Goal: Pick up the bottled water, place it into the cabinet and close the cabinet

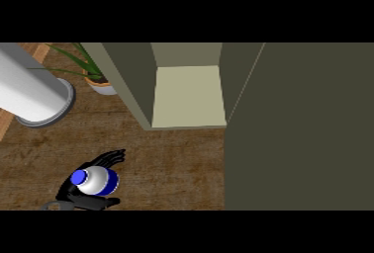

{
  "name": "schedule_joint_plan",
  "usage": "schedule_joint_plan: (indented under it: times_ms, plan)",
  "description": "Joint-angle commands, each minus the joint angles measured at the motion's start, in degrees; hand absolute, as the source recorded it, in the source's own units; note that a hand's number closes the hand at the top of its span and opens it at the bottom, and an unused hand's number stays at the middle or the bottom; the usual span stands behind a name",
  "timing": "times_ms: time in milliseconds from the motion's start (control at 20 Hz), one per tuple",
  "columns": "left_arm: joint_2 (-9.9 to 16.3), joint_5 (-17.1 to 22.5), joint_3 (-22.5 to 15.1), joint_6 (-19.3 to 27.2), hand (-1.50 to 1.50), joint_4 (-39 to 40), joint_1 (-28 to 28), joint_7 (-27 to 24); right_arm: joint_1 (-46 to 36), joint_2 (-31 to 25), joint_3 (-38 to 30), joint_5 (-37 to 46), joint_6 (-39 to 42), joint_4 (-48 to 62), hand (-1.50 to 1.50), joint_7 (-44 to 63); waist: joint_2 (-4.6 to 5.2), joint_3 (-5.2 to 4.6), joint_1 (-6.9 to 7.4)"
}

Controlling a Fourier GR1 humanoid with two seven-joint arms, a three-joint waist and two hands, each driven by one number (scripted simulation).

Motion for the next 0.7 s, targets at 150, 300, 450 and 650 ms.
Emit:
schedule_joint_plan:
  times_ms: [150, 300, 450, 650]
  plan:
    - [-0.99, 2.65, -0.34, -8.43, 1.5, 8.02, -1.65, -9.46, 0.1, -0.1, -0.69, -3.35, 0.18, -3.25, -1.5, 0.54, 0.11, 0.02, 0.52]
    - [-2.1, 4.86, 0.08, -9.83, 1.5, 9.42, -5.81, -6.57, 0.76, -0.95, -1.13, -3.69, -0.09, -5.76, -1.5, 2.77, 0.21, 0.01, 0.5]
    - [-3.38, 5.34, -0.82, -9.68, 1.5, 10.08, -6.24, -6.56, 3.99, -1.45, -1.8, -4.88, 0.76, -6.46, -1.5, 1.66, 0.01, 0.03, -0.09]
    - [-5.23, 6.58, -0.53, -5.46, 1.5, 9.52, -6.5, -7.82, -0.91, 0.32, -0.51, -1.68, -1.82, -4.4, -1.5, 3.46, 0.06, 0.09, 1.44]
